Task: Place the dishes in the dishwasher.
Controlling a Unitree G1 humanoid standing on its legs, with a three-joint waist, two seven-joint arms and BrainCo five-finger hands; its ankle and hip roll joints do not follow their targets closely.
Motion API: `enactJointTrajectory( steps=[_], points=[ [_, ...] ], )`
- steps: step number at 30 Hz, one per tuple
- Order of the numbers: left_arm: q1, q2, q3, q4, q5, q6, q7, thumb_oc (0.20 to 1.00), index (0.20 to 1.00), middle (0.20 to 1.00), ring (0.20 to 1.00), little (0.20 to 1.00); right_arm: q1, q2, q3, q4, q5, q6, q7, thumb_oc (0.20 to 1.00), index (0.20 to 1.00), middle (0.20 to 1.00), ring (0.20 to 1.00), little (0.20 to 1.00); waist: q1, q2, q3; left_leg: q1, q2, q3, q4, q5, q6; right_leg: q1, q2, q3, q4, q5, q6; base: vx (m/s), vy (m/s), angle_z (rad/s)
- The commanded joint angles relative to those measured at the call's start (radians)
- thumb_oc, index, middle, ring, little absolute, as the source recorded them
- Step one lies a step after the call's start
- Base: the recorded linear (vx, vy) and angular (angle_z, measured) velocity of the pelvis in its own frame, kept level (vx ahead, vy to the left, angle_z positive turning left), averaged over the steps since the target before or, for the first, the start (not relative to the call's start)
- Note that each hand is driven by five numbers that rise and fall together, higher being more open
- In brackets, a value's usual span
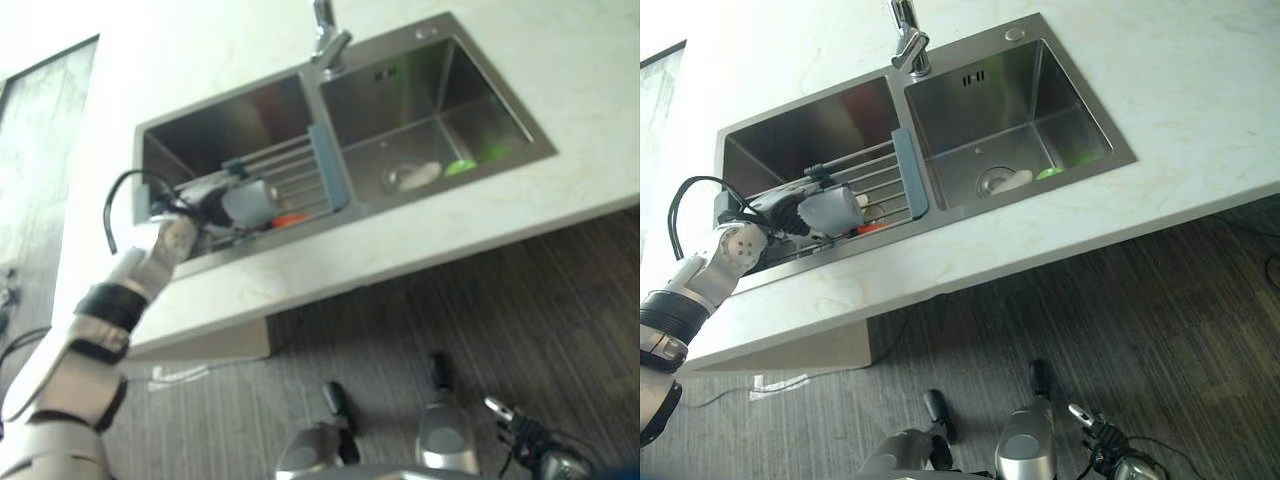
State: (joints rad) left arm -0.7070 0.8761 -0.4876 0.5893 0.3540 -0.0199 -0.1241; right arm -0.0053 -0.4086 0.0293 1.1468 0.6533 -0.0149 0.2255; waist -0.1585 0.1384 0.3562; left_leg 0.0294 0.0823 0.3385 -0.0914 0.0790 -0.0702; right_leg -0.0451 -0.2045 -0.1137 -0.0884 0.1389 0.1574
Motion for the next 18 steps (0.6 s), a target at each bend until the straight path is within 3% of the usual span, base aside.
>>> enactJointTrajectory(
  steps=[1,10,18],
  points=[
    [-0.069,0.043,0.034,0.084,-0.006,0.012,-0.011,1.000,1.000,1.000,1.000,1.000,-0.012,0.007,0.012,-0.009,0.040,-0.008,-0.012,1.000,1.000,1.000,1.000,1.000,-0.014,-0.028,-0.015,-0.059,-0.051,-0.134,0.067,-0.125,0.041,-0.031,-0.016,0.017,0.046,-0.085,0.041,0.00,0.016,-0.11],
    [-0.122,0.008,0.010,0.263,-0.004,0.029,0.025,1.000,1.000,1.000,1.000,1.000,-0.052,-0.018,0.042,-0.057,0.058,-0.009,-0.009,1.000,1.000,1.000,1.000,1.000,-0.039,-0.054,0.059,-0.119,-0.032,-0.119,0.061,-0.100,0.033,-0.115,-0.001,0.039,0.047,-0.060,0.036,-0.06,-0.003,-0.16],
    [-0.132,-0.004,-0.009,0.327,-0.003,0.077,-0.005,1.000,1.000,1.000,1.000,1.000,-0.073,-0.018,0.072,-0.110,0.077,-0.014,0.000,1.000,1.000,1.000,1.000,1.000,-0.035,-0.065,0.082,-0.150,-0.031,-0.136,0.062,-0.091,0.033,-0.148,0.005,0.041,0.061,-0.057,0.033,-0.03,0.001,-0.03]
  ],
)
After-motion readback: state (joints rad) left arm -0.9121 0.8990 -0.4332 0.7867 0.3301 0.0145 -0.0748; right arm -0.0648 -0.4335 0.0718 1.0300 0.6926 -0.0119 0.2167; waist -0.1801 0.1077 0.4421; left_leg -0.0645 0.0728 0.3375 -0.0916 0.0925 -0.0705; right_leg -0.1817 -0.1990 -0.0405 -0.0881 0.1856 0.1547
